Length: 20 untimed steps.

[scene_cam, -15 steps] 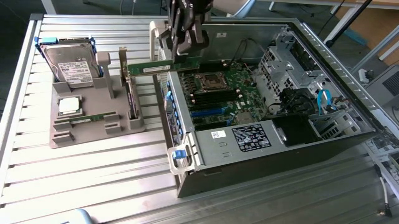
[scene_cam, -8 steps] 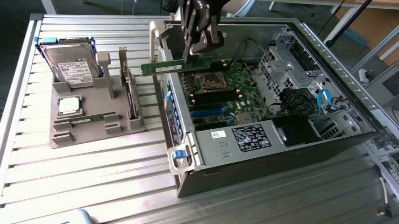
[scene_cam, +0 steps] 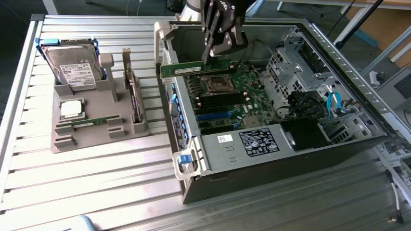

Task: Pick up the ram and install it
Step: 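Pick up the ram and move it above insertion slot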

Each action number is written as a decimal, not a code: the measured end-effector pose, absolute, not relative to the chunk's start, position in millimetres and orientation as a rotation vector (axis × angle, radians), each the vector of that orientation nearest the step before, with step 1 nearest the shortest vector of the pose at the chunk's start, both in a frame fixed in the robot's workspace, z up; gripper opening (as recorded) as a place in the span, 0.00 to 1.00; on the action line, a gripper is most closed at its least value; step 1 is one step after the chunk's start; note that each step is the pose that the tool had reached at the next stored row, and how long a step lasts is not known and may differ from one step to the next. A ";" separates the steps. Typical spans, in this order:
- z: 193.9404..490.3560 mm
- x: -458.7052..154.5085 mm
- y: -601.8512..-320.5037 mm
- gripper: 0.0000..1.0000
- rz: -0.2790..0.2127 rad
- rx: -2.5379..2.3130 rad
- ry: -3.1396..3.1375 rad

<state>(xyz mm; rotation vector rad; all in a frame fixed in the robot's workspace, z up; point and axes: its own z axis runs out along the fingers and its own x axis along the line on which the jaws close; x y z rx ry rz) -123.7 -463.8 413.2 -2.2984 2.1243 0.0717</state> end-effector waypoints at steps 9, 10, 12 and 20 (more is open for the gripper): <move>413.2 -96.9 -465.2 0.12 0.072 -2.298 2.124; 413.2 -94.3 -465.3 0.12 0.072 -2.298 2.124; 413.2 -88.8 -465.5 0.12 0.072 -2.298 2.124; 413.2 -69.1 -466.6 0.12 0.072 -2.298 2.124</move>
